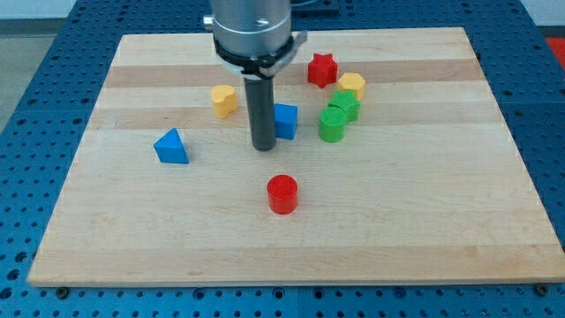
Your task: Push the blue cube towards the red circle
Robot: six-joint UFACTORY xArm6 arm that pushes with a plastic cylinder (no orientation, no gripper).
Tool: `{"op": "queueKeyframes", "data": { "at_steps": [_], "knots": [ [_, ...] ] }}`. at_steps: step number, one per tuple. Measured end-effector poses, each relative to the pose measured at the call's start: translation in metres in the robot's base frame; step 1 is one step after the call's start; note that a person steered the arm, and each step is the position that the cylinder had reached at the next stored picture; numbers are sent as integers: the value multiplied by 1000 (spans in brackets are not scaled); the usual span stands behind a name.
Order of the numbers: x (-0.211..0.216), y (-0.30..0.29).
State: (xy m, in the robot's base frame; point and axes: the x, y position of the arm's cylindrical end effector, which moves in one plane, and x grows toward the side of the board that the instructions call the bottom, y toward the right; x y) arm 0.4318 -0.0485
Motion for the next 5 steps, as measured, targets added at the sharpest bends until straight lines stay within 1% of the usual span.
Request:
{"op": "queueKeyframes", "data": {
  "at_steps": [3,5],
  "knots": [
    [-63,-13],
    [-69,-3]
  ]
}}
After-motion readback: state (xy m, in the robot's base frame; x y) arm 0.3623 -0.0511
